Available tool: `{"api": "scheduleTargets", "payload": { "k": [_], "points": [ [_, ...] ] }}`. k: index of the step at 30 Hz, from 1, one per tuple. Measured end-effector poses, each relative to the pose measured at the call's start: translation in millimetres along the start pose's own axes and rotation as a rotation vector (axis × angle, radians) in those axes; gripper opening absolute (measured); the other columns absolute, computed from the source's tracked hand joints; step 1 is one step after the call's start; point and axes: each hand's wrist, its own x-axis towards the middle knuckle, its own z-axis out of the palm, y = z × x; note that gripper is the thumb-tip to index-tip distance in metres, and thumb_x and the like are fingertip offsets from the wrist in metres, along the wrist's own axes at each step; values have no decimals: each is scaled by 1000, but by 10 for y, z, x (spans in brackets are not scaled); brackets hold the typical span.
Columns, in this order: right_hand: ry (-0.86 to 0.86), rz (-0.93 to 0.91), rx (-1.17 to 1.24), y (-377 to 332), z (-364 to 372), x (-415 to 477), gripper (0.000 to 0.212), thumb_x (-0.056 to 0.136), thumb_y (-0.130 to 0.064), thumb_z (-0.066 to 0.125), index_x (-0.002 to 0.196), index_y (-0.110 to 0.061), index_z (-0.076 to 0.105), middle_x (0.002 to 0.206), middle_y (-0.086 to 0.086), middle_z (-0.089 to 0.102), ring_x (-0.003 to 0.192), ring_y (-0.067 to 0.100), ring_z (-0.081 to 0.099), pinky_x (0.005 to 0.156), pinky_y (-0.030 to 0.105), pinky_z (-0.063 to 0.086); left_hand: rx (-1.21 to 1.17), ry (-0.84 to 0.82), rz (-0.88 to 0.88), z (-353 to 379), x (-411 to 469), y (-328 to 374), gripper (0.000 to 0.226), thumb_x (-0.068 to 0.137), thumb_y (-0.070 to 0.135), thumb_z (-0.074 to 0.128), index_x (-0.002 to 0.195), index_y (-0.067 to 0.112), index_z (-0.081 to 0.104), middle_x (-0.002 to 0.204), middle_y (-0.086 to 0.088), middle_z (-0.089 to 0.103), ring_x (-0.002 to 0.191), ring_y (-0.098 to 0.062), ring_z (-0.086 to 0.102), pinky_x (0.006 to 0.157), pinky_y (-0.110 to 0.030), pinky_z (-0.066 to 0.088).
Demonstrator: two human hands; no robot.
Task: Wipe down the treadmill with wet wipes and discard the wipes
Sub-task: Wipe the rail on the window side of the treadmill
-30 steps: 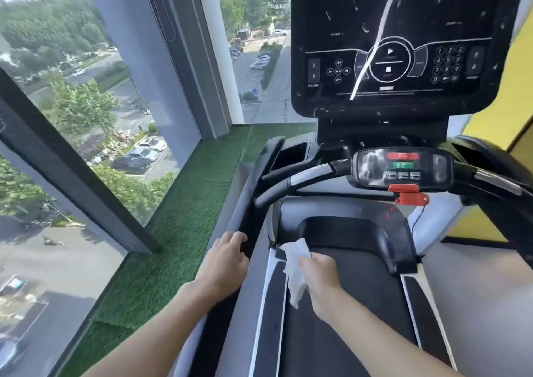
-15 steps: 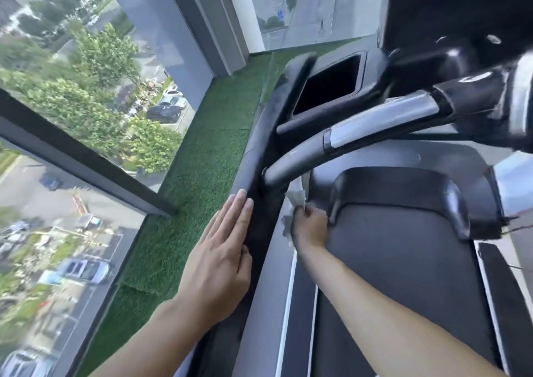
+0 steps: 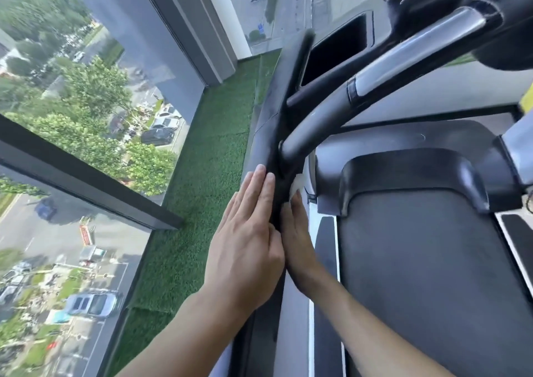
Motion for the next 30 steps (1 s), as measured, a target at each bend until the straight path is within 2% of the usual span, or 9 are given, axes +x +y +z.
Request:
{"api": "scheduleTargets", "payload": {
  "k": [2,8,12,15,20,23,26,28,30],
  "points": [
    [-91,44,85,153,-46,209,86,83,-90,21,156,-44,19,162,-24,18,149,-5,12,123,41,13,0,2,11,1,-4,-10,77,83,17,31,158,23,13,165,14,1,147,8,-11,121,-18,0],
    [-252,58,136,63,-1,-374,79,83,-90,17,153,-53,10,161,-30,11,148,-8,7,123,39,11,-9,13,-2,2,-22,12,76,84,21,29,158,24,14,165,16,1,145,10,-13,123,-24,6],
    [-112,-32,106,24,-3,111,89,82,-91,22,156,-42,17,164,-18,16,150,-1,10,124,43,14,-1,14,5,4,-16,-8,77,83,19,31,158,23,16,165,16,2,145,11,-12,121,-18,3],
    [-28,-92,138,-213,-81,434,68,92,-78,20,148,-42,37,155,-15,38,146,5,29,120,43,24,3,19,7,8,-21,-18,76,84,18,33,158,23,18,164,17,5,146,11,-8,121,-19,8],
    [-127,-197,78,-35,-83,14,68,97,-70,17,158,-41,9,164,-23,6,149,-6,2,125,36,7,-3,26,1,18,-15,-16,76,83,17,33,158,23,20,164,17,6,146,10,-6,122,-29,19],
    [-84,-242,137,-168,-190,328,48,106,-48,26,151,-33,31,159,-17,27,143,-5,26,119,24,24,5,34,19,35,-17,-26,75,84,14,35,157,21,22,165,15,9,147,8,-3,121,-32,22],
    [-48,-81,225,-328,-309,733,34,99,-46,41,119,-21,51,124,-2,52,113,9,54,105,43,43,11,49,31,49,-29,-37,75,84,13,36,157,21,22,164,14,10,148,7,-3,121,-29,20],
    [-68,-126,205,-277,-288,631,37,103,-43,37,134,-26,47,141,-11,49,128,5,49,109,38,39,14,56,41,50,-30,-43,74,84,12,37,157,19,23,165,13,11,148,6,-2,121,-26,16],
    [-134,-228,168,-249,-253,335,44,109,-40,28,153,-40,27,158,-21,29,146,1,28,117,33,28,10,55,50,47,-25,-41,75,84,11,38,157,18,23,165,11,12,149,4,-2,120,-24,12]
  ]
}}
